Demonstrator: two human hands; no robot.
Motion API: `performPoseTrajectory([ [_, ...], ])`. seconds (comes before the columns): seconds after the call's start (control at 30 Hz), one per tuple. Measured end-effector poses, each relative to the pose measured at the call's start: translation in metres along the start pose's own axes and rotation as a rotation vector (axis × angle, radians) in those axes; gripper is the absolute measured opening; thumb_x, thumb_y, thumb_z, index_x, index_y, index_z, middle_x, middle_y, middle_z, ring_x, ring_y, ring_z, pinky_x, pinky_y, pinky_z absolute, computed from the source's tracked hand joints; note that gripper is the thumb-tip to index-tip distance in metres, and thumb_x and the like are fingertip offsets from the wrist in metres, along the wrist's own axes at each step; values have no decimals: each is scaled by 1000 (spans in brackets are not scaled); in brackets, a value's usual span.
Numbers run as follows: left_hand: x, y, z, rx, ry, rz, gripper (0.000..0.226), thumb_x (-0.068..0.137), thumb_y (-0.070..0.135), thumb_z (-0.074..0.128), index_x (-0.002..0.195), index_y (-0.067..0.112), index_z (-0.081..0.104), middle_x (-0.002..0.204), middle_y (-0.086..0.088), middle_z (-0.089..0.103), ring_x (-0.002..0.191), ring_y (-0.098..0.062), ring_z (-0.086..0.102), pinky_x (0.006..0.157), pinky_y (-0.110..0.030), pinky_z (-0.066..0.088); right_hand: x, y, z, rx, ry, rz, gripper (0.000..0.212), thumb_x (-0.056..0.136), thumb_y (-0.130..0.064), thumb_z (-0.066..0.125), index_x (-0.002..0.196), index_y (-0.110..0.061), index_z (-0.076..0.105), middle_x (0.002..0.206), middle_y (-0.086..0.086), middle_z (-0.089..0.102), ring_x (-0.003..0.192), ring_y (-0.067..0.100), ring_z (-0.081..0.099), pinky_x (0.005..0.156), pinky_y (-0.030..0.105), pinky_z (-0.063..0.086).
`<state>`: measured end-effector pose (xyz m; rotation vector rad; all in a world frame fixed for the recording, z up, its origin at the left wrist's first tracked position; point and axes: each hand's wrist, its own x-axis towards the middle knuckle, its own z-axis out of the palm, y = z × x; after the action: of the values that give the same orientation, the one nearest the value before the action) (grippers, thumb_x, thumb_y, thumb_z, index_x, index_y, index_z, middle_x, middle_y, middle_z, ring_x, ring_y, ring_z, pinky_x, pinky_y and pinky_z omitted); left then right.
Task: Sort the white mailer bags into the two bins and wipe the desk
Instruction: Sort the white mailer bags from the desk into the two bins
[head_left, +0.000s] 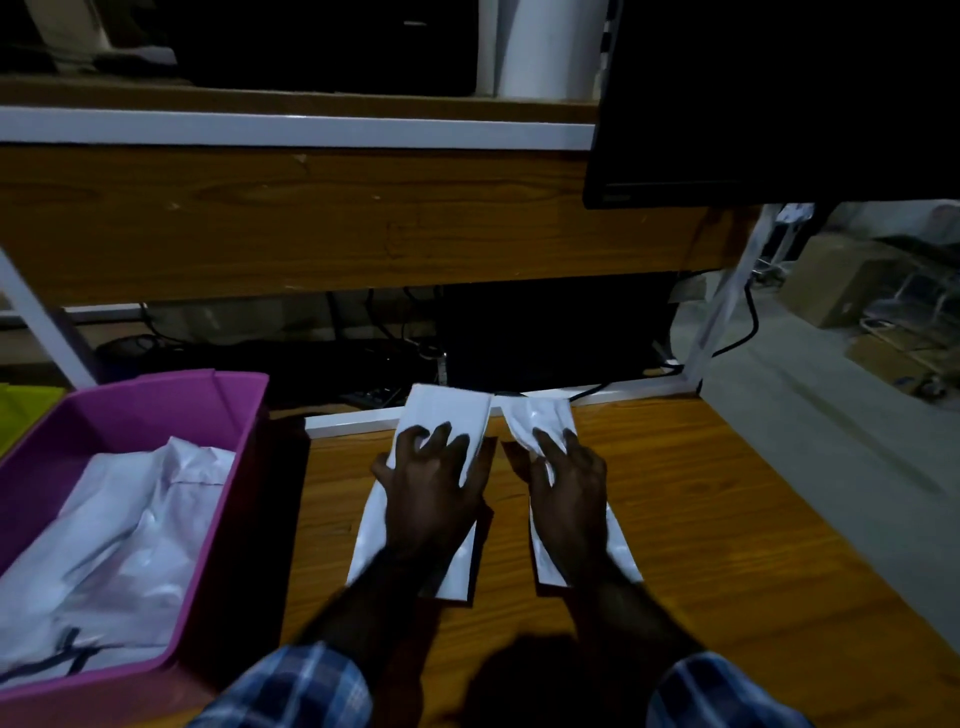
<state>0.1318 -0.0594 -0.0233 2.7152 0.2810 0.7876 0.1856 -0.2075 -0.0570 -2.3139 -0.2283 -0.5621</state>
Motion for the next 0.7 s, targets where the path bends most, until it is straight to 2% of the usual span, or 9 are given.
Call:
performPoseTrajectory([
  [0.1,15,-2,-36,-19,76,-4,43,86,50,40,112,28,65,132,3,58,127,-24,41,96,-58,27,10,-36,-4,97,65,-25,40,94,-16,58,132,-25,58,144,10,48,134,29,36,101,37,43],
  [0.23,28,-16,-85,-19,201,30,34,80,37,58,110,24,67,128,1,60,123,-29,47,93,-62,29,20,-90,-7,160,105,-46,38,95,-19,56,132,-28,57,144,9,47,133,26,37,105,30,34],
  [0.33,32,-36,-120,-16,276,33,34,78,37,61,109,23,67,126,1,62,119,-31,50,90,-59,32,18,-131,-3,224,104,-67,37,96,-23,56,131,-32,57,144,6,48,133,22,37,105,27,32],
  [0.43,31,-66,-151,6,285,-10,34,79,39,59,109,26,67,127,4,61,119,-29,48,90,-57,32,11,-171,6,292,75,-80,38,95,-21,56,131,-34,57,144,3,48,135,19,36,105,29,36],
  [0.53,27,-105,-177,-4,247,-98,36,80,42,54,111,28,66,132,6,58,123,-26,43,92,-58,30,3,-209,21,365,61,-85,37,95,-22,55,130,-35,58,142,2,51,136,19,38,107,37,41],
  [0.7,12,-163,-213,-19,268,-174,36,78,41,54,106,24,69,130,4,60,119,-28,46,89,-58,31,-22,-268,48,448,7,-74,37,96,-23,54,129,-37,58,141,-3,52,136,14,39,105,29,40],
])
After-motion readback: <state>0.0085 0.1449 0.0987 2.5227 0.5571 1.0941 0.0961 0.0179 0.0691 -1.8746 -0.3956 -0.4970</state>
